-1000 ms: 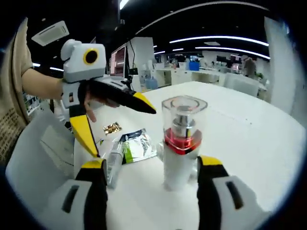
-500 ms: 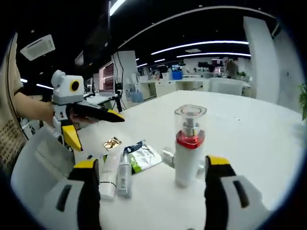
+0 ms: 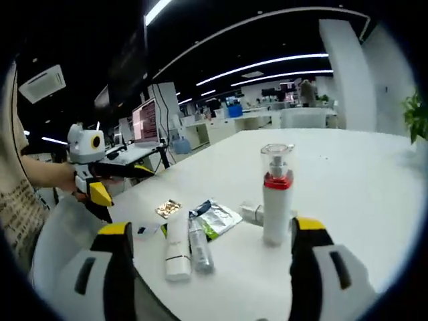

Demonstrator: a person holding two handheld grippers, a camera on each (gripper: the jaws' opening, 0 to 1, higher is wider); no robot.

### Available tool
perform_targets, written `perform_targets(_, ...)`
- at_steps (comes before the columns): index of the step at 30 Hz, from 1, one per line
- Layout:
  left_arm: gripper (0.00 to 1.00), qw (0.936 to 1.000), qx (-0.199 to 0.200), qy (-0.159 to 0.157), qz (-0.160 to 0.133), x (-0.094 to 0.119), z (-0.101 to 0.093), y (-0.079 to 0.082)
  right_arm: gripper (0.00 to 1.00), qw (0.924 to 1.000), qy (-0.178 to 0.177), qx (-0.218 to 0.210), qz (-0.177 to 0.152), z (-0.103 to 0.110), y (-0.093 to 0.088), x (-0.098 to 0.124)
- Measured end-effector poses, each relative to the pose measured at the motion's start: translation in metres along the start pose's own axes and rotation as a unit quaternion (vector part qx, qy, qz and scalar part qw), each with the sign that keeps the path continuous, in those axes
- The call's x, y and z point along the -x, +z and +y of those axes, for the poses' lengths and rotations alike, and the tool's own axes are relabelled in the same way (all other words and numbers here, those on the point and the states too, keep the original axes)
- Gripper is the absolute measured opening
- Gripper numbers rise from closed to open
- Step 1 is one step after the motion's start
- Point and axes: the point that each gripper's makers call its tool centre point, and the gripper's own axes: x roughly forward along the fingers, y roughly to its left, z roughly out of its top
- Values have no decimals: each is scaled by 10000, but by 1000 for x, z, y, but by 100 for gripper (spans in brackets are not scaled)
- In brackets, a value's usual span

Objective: Arrange the skincare products in the storage area until every visible bottle or jar stands upright without overlapping.

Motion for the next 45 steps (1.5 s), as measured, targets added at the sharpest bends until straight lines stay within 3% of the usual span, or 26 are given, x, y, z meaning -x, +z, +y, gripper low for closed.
perform_targets(4, 97, 10000, -4, 52, 7, 11, -2, -5, 100, 9999, -70, -63, -80, 4, 1, 5)
perform_targets(9, 97, 9998, 49, 209, 8, 26, -3, -12, 99, 9998, -196, 40, 71, 5, -5, 11)
perform_targets(13, 97, 9994, 61, 340, 16, 36, -2, -16, 100, 9988, -291, -228, -328, 6, 13, 16)
perform_targets(21, 97, 9978, 12, 660, 83, 41, 9, -24, 99, 9991, -333, -177, -192, 8, 7, 18)
perform_targets(33, 97, 9974, 23, 726, -20, 42, 8, -22, 99, 9995, -278, -116, 34, 3, 3, 14)
perform_targets(41, 97, 9967, 77, 802, -51, 43, 10, -21, 97, 9990, -400, 193, 21, -33, 31, 13)
perform_targets(45, 97, 9962, 126, 857, -104, 45, 13, -19, 96, 9980, -477, 406, -98, -58, 63, 8)
